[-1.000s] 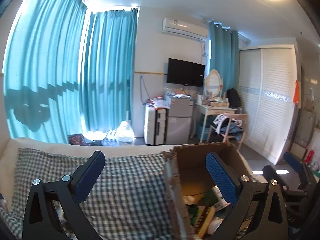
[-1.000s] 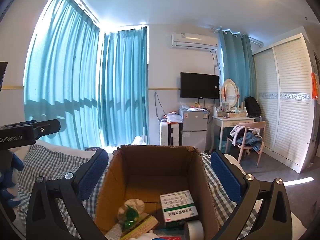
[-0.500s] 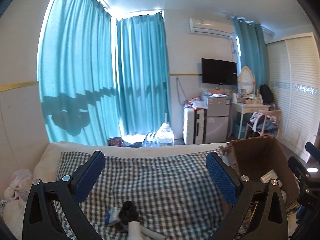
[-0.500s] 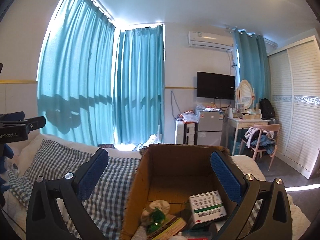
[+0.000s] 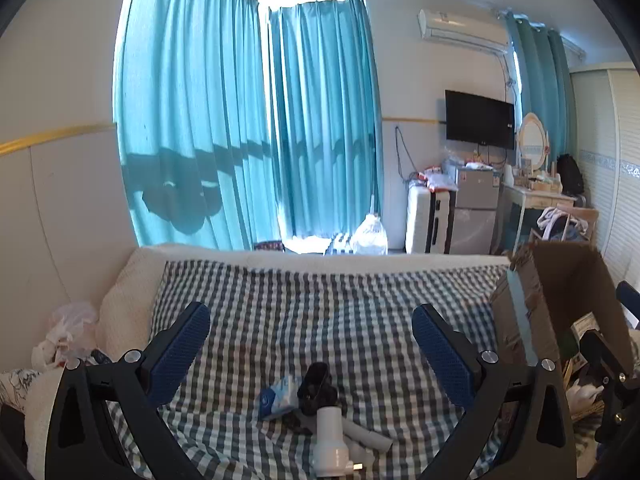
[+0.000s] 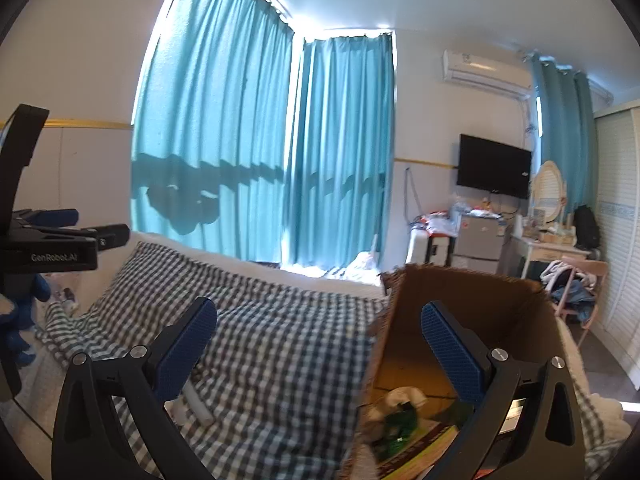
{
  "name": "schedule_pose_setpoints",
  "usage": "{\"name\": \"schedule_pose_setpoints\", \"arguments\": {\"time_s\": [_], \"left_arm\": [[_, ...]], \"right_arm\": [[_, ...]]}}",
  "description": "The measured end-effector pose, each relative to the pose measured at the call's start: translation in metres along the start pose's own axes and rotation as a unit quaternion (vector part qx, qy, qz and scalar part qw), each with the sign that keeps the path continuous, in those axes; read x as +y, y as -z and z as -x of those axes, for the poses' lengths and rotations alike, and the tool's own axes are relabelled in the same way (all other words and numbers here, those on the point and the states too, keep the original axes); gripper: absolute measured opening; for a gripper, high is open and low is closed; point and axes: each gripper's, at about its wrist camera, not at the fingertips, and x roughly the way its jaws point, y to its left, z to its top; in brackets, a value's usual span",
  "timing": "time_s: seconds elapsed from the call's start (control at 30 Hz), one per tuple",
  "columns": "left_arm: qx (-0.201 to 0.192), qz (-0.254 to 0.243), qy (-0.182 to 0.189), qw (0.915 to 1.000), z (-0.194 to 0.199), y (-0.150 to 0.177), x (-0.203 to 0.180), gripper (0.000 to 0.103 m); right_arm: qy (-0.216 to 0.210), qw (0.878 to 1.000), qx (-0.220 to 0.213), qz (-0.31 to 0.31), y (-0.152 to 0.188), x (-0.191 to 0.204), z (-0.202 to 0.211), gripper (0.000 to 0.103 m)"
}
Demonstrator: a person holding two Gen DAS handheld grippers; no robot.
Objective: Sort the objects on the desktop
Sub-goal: 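Move both open tools back to the pile on the blanket, then grasp the white pipe fitting with the left tool while the right tool grasps the black ring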
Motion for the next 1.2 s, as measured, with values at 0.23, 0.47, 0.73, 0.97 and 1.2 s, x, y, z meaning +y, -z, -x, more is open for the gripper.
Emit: {"name": "schedule_pose_setpoints", "arguments": {"time_s": [0.23,0.47,0.73,0.97,1.2], "left_arm": [[0.07,-0.004,-0.01,0.9975,-0.035,0.043,0.009,0.103],[0.123,-0.016,-0.024,0.992,-0.055,0.086,0.022,0.103],[0.156,-0.01,-0.013,0.9877,-0.075,0.114,0.032,0.103],[0.194,0.002,0.015,0.9809,-0.093,0.131,0.031,0.103],[0.232,0.008,0.047,0.9716,-0.111,0.151,0.017,0.103]], "right_arm": [[-0.032,0.998,0.04,0.023,0.024,0.024,-0.02,0.101],[-0.087,0.989,0.115,0.044,0.062,0.061,-0.051,0.079],[-0.121,0.969,0.201,0.082,0.115,0.097,-0.081,0.063],[-0.126,0.956,0.249,0.089,0.139,0.102,-0.092,0.063],[-0.134,0.941,0.288,0.114,0.159,0.118,-0.104,0.056]]}}
